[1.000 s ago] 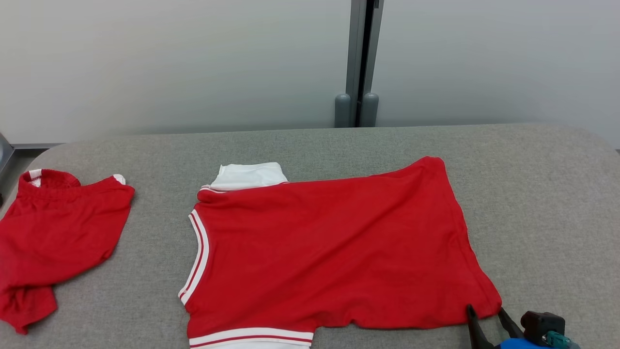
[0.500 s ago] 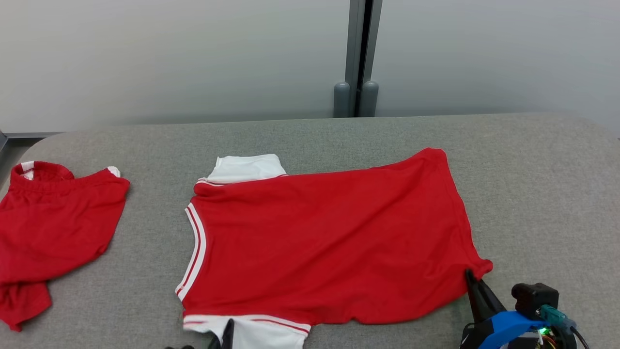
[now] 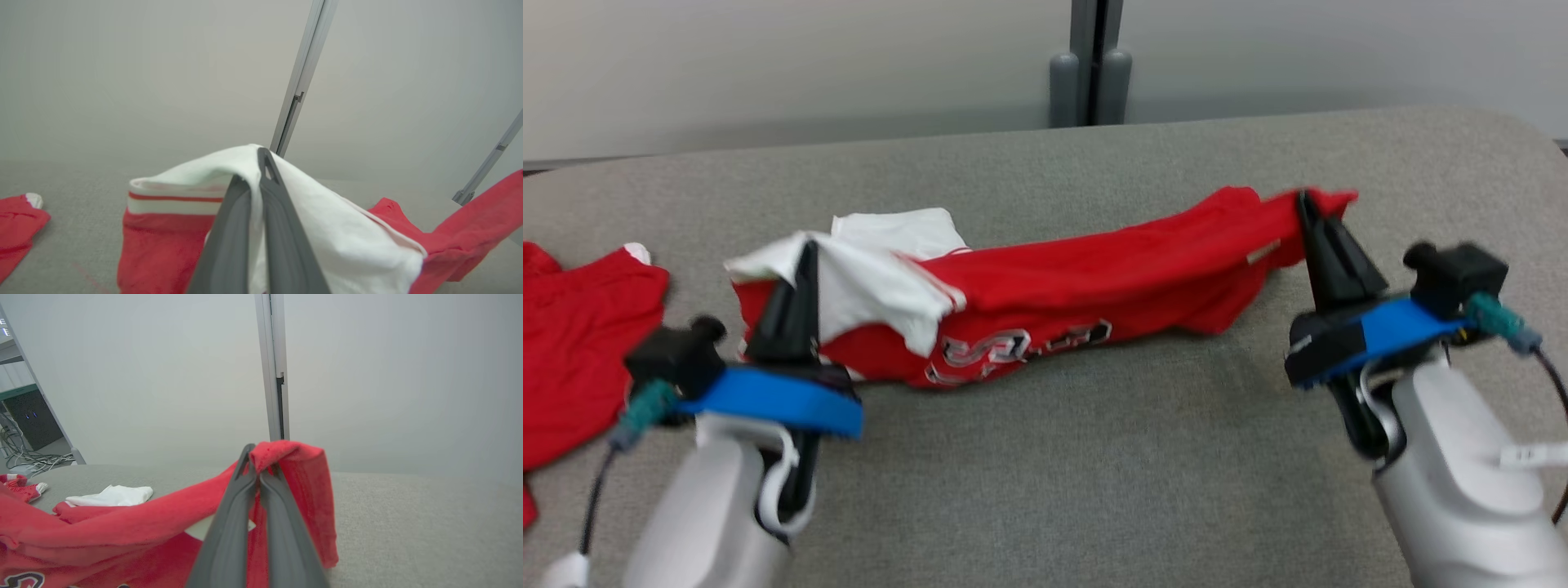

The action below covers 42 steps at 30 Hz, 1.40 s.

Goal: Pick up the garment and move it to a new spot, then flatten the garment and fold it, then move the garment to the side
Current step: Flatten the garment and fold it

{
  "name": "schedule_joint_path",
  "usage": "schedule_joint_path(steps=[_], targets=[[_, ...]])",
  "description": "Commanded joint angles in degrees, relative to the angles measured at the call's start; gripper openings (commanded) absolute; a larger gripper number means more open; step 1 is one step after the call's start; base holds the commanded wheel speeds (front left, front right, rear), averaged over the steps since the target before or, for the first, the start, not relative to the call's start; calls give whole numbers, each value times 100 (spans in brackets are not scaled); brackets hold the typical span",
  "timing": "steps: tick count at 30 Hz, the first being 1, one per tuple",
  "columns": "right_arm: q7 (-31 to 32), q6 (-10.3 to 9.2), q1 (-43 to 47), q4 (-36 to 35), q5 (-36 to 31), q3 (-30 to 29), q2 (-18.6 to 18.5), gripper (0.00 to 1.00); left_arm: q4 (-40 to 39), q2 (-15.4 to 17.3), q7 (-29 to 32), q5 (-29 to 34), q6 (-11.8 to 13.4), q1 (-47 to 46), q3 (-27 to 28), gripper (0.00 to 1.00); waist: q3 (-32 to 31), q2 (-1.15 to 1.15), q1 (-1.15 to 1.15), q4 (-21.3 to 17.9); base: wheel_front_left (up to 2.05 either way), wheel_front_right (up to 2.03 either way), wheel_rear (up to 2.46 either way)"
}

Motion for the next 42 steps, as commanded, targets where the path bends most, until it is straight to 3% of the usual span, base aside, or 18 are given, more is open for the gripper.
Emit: schedule_joint_path(steps=[1, 6, 15, 24, 28, 32, 36, 42], targets=[[-19, 1, -207, 35, 29, 44, -24, 0, 10, 73, 10, -45, -6, -229, 26, 0, 119, -2, -1, 19, 0, 0, 0], [-18, 1, -1831, 596, 254, 222, 12, 0, 312, 382, 188, -391, -6, -1888, 117, 0, 684, -2, -1, -128, 0, 0, 0], [-19, 1, -4696, 1814, 653, 142, -71, 0, 1064, 524, 484, -691, -6, -4813, 75, 0, 1638, -2, -1, -199, 0, 0, 0], [-20, 1, -6321, 2382, 706, -180, -156, 0, 1849, 530, 392, -640, -6, -6975, -349, 0, 2034, -2, -1, -260, 0, 0, 0], [-19, 1, -6336, 2377, 647, -75, -62, 0, 2096, 511, 254, -808, -6, -7211, -599, 0, 2055, -2, -1, -280, 0, 0, 0], [-19, 1, -5938, 2364, 743, 31, -21, 0, 2257, 535, 141, -1000, -6, -6889, -858, 0, 2054, -2, -1, -264, 0, 0, 0], [-19, 1, -5386, 2298, 850, 100, 33, 0, 2340, 605, 27, -1213, -7, -6301, -974, 0, 2021, -2, -1, -251, 0, 0, 0], [-19, 1, -4176, 1946, 964, 210, 103, 0, 2032, 641, -8, -1410, -7, -4936, -727, 0, 1863, -2, -1, -225, 0, 0, 0]])
